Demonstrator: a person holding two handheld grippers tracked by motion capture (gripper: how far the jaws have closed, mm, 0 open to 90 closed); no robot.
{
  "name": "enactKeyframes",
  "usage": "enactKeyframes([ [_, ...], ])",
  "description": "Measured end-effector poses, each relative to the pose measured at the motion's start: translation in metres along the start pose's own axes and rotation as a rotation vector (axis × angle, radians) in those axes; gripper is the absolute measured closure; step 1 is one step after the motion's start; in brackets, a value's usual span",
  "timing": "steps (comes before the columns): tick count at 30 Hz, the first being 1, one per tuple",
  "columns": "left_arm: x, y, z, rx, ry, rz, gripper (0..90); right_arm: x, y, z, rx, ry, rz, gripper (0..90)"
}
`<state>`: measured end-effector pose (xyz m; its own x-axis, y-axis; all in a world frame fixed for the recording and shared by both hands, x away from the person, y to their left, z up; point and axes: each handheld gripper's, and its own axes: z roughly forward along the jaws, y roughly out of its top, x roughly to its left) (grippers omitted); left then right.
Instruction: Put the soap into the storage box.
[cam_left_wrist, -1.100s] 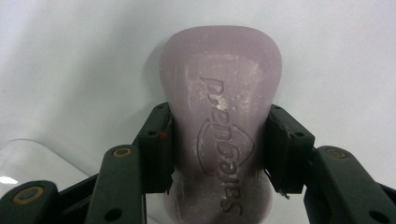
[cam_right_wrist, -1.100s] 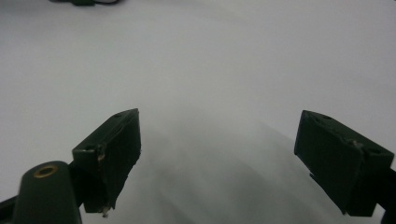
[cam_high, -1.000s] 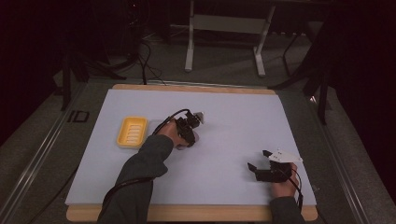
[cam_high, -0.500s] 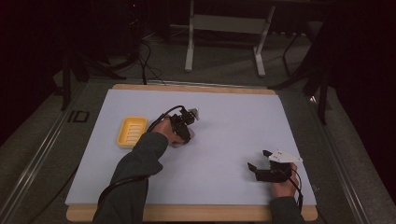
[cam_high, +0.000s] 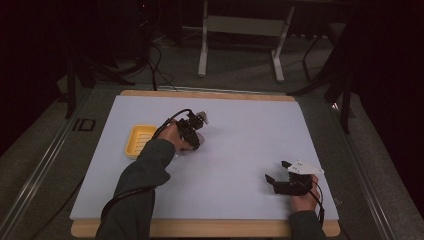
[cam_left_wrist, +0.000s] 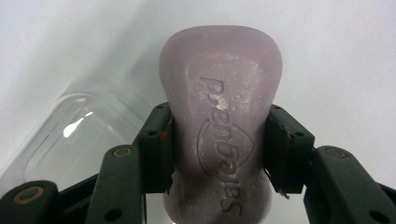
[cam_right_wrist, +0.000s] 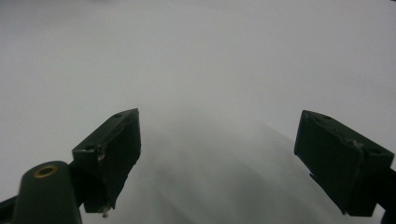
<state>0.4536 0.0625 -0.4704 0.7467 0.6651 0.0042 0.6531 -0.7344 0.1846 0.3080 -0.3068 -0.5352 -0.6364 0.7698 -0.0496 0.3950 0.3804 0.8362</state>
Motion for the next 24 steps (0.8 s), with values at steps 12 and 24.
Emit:
enactKeyframes([
  [12,0.011,-0.009,-0.007,-0.007,0.002,-0.051,50.1,0.000,0.000,0.000,0.000,0.000,0.000,14.3],
  [24,0.021,-0.016,-0.016,-0.019,0.011,-0.099,50.1,0.000,0.000,0.000,-0.001,0.000,0.002,14.3],
])
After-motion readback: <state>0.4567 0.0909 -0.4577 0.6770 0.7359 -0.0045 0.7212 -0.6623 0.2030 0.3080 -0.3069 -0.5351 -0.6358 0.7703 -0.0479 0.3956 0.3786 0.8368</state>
